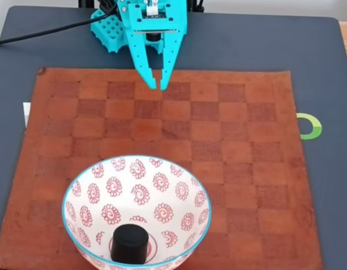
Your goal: Grasp a black cylinder and put it in a bowl.
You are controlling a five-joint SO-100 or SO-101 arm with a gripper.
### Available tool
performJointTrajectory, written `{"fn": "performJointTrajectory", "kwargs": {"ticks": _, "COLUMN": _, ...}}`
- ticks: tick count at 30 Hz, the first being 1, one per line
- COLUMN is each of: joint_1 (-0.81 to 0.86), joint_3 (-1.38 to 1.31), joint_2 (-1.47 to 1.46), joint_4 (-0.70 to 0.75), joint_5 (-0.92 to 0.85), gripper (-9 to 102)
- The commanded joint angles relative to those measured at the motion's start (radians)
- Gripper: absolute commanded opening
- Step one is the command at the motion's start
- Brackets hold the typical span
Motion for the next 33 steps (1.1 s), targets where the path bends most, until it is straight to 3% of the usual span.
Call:
{"fn": "performJointTrajectory", "kwargs": {"ticks": 1, "joint_1": -0.005, "joint_3": 0.025, "joint_2": 0.054, "joint_4": -0.002, "joint_5": 0.003, "gripper": 0}}
{"fn": "performJointTrajectory", "kwargs": {"ticks": 33, "joint_1": -0.009, "joint_3": 0.081, "joint_2": 0.061, "joint_4": 0.043, "joint_5": -0.014, "gripper": 0}}
